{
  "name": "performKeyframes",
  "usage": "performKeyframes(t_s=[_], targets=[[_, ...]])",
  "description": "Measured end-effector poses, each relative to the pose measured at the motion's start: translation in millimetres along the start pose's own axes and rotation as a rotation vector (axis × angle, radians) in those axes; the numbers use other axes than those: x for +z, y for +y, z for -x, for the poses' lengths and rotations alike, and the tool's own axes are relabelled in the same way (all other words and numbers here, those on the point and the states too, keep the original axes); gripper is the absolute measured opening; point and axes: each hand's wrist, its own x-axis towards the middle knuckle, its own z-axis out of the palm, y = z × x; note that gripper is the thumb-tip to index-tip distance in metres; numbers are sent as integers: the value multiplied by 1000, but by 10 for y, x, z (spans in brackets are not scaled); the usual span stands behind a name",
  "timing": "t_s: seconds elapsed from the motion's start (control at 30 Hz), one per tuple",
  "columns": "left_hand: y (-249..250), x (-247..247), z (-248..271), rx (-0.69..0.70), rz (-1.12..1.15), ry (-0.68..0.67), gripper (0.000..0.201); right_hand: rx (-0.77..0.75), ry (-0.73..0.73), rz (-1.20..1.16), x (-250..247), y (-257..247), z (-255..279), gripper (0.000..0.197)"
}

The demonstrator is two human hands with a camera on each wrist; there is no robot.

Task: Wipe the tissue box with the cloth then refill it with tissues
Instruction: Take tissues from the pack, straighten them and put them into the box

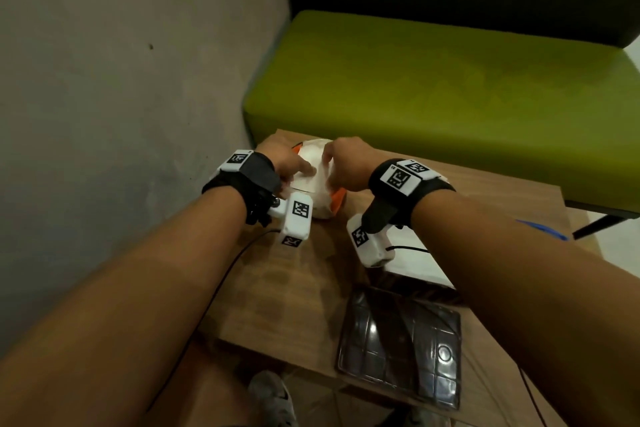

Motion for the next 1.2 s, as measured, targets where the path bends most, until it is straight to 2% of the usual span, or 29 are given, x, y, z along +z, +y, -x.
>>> performKeyframes(t_s=[0.17,0.33,0.43,0.53,0.57,0.63,0.7,0.8,0.87,1.1,1.2], targets=[[3,2,-67,-37,71,-40,33,-17,-12,12,-31,4,-5,44],[6,6,-48,-90,176,-84,30,-21,23,0,-35,3,35,35],[-13,24,-30,-104,201,-97,27,-1,75,-69,-4,-5,49,31],[-67,35,-5,-124,261,-127,19,29,134,-186,31,11,67,35],[-87,23,7,-125,290,-136,22,32,154,-216,41,23,72,37],[-121,-1,53,-143,339,-177,39,37,186,-273,56,41,94,38],[-148,-27,108,-151,373,-223,43,41,217,-340,68,53,115,37],[-176,-72,187,-123,405,-225,35,60,285,-434,76,83,117,33],[-199,-110,230,-81,421,-221,38,86,307,-485,53,106,123,31],[-244,-224,386,52,589,-200,40,153,235,-578,-34,151,178,19],[-255,-276,430,101,672,-150,34,165,227,-580,-66,162,197,26]])
